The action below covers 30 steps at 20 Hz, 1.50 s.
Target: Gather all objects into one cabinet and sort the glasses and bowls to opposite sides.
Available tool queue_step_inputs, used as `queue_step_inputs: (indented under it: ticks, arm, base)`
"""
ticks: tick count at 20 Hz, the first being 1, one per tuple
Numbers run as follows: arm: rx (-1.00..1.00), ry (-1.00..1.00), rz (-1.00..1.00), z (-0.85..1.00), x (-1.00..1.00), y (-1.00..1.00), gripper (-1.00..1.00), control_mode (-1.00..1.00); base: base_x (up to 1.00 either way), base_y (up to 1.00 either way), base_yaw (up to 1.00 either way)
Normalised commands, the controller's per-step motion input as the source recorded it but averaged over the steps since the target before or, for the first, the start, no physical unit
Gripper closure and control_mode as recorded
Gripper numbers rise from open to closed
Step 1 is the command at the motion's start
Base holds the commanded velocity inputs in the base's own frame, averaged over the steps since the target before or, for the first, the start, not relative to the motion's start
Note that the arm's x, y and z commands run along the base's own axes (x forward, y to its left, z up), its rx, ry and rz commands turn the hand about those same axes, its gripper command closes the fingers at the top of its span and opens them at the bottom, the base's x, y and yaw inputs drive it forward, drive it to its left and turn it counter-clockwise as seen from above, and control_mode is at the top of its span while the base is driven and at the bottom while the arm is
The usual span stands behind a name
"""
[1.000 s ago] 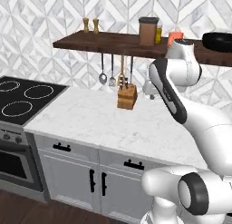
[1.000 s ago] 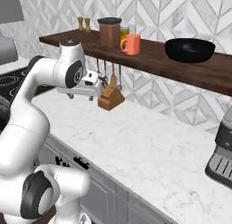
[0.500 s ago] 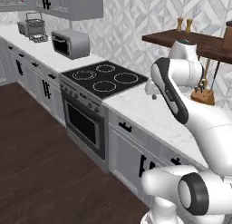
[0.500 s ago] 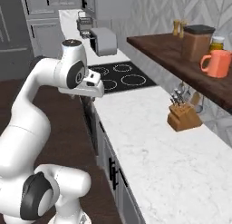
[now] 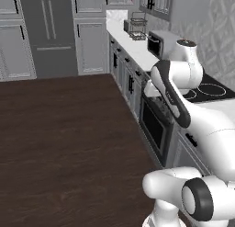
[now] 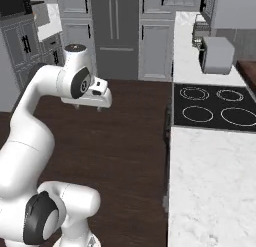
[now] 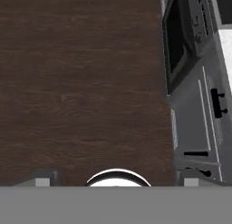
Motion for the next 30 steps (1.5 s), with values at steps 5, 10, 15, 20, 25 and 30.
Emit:
queue_step_inputs:
  ticks: [5,10,15,20,25,30]
  arm:
    - [0.00,0.00,0.00,0.00,0.00,0.00,-1.00,1.00]
    - [0.00,0.00,0.00,0.00,0.00,0.00,-1.00,1.00]
    - [0.00,0.00,0.00,0.00,0.00,0.00,-1.00,1.00]
    - [0.00,0.00,0.00,0.00,0.00,0.00,-1.00,1.00]
    - [0.00,0.00,0.00,0.00,0.00,0.00,-1.00,1.00]
    - [0.00,0.00,0.00,0.00,0.00,0.00,-1.00,1.00]
  base:
    - [1.00,0.28,0.28]
    - [1.00,0.26,0.11]
    - [1.00,0.10,0.00]
    - [1.00,0.37,-0.18]
    - [1.00,0.76,-0.18]
    - [1.00,0.63,-0.13]
